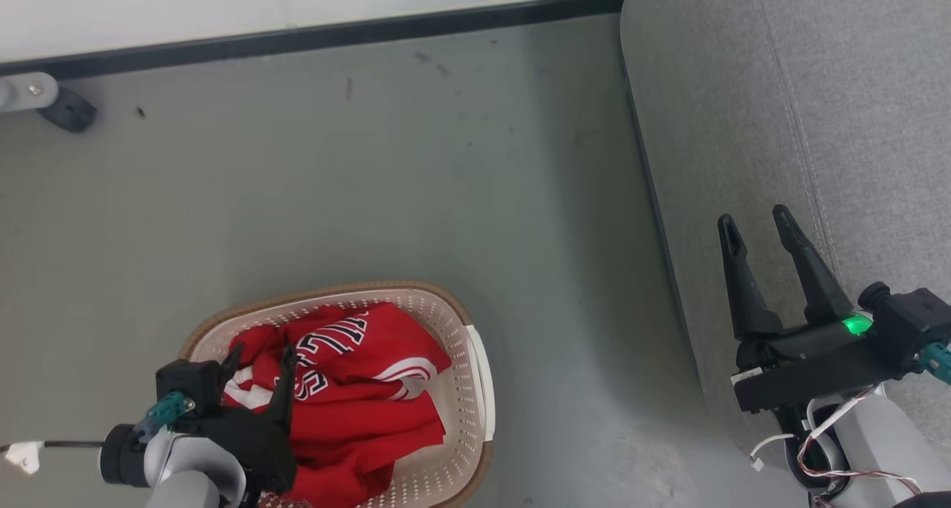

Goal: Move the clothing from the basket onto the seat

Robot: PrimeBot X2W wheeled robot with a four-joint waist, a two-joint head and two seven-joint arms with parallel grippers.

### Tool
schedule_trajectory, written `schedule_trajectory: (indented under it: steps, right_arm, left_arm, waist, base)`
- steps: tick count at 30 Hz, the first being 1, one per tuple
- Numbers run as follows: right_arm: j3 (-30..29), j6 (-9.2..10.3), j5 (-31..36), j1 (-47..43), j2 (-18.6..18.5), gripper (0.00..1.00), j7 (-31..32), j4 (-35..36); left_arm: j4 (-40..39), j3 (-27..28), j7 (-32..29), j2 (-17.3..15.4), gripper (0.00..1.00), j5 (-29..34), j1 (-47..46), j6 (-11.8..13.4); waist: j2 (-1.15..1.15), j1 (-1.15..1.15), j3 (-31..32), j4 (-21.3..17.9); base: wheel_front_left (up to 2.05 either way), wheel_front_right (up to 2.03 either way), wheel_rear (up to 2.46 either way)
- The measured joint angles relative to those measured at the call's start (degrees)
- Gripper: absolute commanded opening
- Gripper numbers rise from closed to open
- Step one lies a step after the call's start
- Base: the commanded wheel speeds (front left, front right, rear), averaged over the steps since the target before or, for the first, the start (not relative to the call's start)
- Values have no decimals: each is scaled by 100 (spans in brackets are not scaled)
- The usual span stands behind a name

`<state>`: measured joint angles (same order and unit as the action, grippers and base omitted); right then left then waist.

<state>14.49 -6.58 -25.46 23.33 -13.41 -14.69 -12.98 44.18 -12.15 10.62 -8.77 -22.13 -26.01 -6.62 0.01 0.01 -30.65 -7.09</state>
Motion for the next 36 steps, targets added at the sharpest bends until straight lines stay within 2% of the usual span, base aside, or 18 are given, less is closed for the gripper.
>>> schedule_trajectory:
  steps: [25, 36]
  right_arm:
    - [123, -49, 80, 454, 209, 100, -1, 227]
    - [126, -51, 80, 598, 242, 100, -2, 253]
  left_arm:
    - [1332, -307, -649, -319, 100, 55, -1058, -52]
    - [1797, -480, -910, -286, 100, 105, -1590, -53]
  waist:
    - [0, 0, -1242, -417]
    - [0, 0, -1649, -541]
  base:
    - [0, 0, 0]
    - [0, 0, 0]
